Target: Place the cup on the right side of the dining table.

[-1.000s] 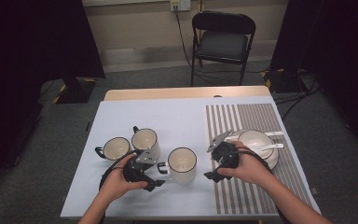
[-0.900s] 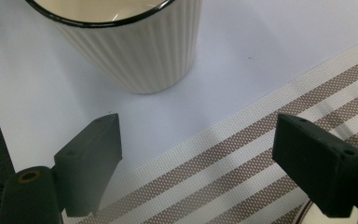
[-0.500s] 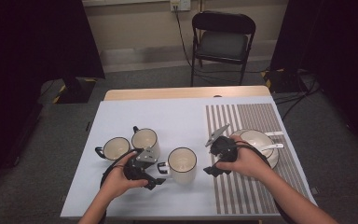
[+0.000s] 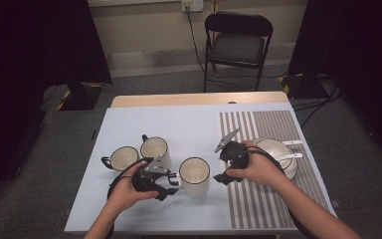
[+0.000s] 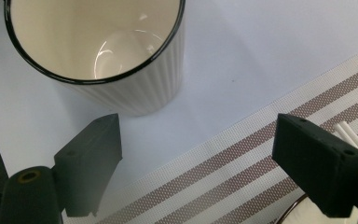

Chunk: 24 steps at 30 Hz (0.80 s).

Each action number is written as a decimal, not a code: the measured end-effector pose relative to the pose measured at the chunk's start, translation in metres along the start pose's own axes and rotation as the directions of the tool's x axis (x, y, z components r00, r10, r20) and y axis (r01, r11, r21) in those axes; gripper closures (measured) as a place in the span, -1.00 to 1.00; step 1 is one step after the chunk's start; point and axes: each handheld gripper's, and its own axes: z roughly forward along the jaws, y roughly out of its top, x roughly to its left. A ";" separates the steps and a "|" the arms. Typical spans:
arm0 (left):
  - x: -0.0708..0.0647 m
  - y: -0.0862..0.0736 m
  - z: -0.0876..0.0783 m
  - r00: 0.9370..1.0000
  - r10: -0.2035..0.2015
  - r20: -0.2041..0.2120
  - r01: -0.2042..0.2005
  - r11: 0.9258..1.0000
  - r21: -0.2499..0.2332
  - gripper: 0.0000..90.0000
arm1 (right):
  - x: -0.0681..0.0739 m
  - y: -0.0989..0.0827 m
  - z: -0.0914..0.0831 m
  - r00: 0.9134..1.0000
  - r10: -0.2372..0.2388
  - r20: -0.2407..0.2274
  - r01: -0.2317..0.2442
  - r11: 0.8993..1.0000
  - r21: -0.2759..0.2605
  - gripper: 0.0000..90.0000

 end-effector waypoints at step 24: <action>0.002 0.000 -0.002 0.999 0.000 -0.036 0.000 1.000 -0.007 0.49 | 0.000 0.019 -0.006 0.997 0.073 0.006 -0.073 0.997 -0.017 -0.67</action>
